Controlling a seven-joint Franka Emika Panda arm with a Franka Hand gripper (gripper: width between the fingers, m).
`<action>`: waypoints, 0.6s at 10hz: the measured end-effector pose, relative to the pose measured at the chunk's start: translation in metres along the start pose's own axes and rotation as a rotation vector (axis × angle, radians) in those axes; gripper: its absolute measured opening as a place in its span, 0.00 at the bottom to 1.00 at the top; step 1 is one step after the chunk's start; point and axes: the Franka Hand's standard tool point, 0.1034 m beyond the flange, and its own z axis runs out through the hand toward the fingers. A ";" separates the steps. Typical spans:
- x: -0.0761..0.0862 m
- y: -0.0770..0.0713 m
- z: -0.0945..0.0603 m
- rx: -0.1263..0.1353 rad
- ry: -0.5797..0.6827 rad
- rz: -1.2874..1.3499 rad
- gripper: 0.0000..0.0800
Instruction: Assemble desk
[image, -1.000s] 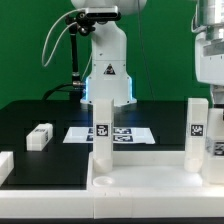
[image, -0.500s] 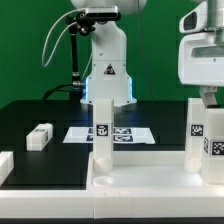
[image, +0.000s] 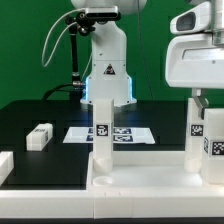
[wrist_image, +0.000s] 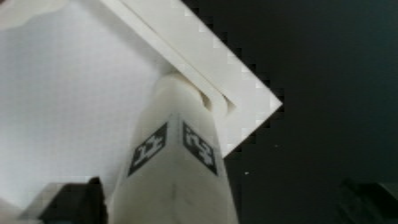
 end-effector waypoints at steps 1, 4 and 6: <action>0.002 0.007 0.003 0.002 0.008 -0.091 0.81; 0.004 0.009 0.006 0.008 0.031 -0.297 0.81; 0.005 0.010 0.007 0.005 0.032 -0.394 0.81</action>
Offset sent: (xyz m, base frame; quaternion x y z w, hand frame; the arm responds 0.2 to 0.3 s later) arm 0.0003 0.0093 -0.0031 0.0120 0.0352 -0.1403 0.9894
